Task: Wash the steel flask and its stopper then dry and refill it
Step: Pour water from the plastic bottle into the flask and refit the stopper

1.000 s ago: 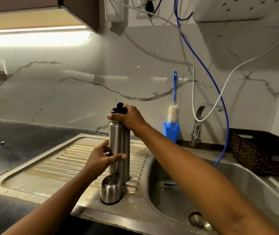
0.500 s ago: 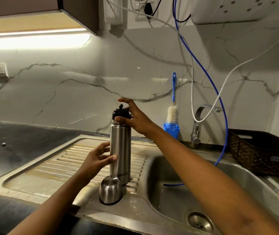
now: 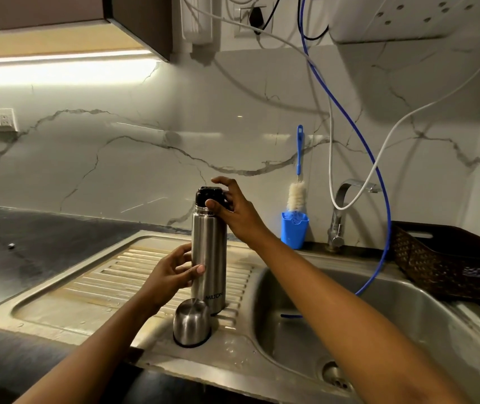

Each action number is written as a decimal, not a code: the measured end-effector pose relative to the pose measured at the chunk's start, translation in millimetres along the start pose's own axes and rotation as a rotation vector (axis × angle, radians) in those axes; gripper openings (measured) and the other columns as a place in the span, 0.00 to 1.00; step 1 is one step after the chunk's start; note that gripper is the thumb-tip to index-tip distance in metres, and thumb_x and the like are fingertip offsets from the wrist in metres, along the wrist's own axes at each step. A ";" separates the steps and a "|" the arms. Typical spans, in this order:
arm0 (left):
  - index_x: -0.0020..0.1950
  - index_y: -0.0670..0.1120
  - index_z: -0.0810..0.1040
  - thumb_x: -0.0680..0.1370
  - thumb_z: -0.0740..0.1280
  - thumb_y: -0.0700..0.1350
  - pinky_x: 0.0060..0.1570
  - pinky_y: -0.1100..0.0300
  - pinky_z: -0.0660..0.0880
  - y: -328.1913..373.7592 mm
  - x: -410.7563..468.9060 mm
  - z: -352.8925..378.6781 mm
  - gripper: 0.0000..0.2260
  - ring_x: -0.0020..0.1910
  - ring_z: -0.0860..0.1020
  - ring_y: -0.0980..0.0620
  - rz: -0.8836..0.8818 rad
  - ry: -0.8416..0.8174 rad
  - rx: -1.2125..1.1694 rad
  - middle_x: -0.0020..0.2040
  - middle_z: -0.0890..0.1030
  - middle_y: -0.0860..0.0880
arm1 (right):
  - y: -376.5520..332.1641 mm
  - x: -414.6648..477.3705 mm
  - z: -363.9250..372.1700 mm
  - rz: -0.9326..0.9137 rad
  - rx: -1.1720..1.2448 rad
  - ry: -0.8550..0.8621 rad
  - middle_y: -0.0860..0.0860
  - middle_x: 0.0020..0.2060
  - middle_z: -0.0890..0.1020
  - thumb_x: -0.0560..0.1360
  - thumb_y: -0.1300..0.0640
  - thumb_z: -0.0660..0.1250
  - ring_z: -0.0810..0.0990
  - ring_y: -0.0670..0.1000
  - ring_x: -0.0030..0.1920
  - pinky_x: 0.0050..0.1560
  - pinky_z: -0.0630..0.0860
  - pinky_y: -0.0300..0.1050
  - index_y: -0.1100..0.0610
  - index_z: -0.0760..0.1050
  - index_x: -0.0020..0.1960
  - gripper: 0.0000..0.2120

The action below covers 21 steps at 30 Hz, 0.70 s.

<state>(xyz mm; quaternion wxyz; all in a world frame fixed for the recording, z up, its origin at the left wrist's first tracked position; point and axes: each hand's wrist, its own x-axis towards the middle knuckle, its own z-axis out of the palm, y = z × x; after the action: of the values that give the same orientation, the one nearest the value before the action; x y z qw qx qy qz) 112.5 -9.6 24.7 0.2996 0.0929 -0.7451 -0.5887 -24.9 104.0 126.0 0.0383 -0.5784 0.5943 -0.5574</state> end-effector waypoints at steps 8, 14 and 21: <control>0.65 0.53 0.73 0.72 0.72 0.49 0.54 0.53 0.74 22.3 -32.7 -15.3 0.22 0.57 0.78 0.52 -0.147 0.088 0.246 0.58 0.78 0.52 | 13.5 -67.6 3.0 0.226 0.012 0.045 0.52 0.69 0.68 0.76 0.54 0.67 0.66 0.50 0.69 0.67 0.65 0.49 0.47 0.56 0.73 0.30; 0.55 0.51 0.79 0.74 0.71 0.40 0.57 0.62 0.75 20.8 -86.6 -34.5 0.11 0.51 0.81 0.61 -0.256 -0.114 0.446 0.49 0.84 0.55 | 26.6 -122.0 2.2 0.442 -0.243 -0.292 0.47 0.47 0.80 0.72 0.57 0.71 0.78 0.47 0.51 0.57 0.74 0.40 0.54 0.78 0.52 0.09; 0.46 0.53 0.84 0.72 0.73 0.41 0.50 0.65 0.74 29.9 -92.4 -1.6 0.07 0.45 0.82 0.60 -0.117 -0.029 0.601 0.42 0.85 0.55 | 15.5 -136.8 38.2 0.395 -0.239 -0.311 0.49 0.61 0.76 0.64 0.51 0.78 0.74 0.49 0.61 0.62 0.72 0.43 0.50 0.70 0.66 0.34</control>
<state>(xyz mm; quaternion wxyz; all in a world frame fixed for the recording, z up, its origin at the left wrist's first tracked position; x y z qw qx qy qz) 194.0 43.1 21.6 0.2133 0.2117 -0.8835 -0.3593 36.4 175.8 18.7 0.1686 -0.5304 0.7441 -0.3695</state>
